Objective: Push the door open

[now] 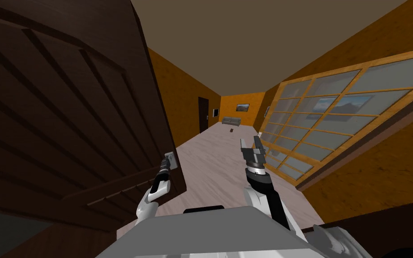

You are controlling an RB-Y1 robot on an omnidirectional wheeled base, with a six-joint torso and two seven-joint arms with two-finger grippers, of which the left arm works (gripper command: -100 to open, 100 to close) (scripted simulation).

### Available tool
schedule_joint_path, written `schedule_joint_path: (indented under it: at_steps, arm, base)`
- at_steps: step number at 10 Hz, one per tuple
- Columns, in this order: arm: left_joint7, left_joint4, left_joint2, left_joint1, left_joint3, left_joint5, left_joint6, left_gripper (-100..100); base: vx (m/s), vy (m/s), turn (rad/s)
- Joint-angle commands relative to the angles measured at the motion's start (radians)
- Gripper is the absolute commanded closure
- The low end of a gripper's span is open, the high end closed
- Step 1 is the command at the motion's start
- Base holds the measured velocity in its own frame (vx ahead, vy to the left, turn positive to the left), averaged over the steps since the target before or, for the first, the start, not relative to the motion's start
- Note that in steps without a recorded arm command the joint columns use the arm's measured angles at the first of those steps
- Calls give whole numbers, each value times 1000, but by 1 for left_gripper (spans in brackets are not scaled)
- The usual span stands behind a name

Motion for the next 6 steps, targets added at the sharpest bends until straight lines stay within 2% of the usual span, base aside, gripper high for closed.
schedule_joint_path:
  at_steps: [1, 2, 3, 6]
  arm:
    - [-3, -6, -18, 0, 19, 3, -3, 100]
    - [-3, -3, -9, 1, 14, 1, -1, 100]
    - [-6, -11, 8, 6, 38, 5, -1, 100]
    - [-12, -23, 19, 14, 76, 10, 0, 100]
  base:
    - [187, -70, 68]
    - [86, -20, 41]
    - [153, -31, 23]
    - [230, -48, 49]
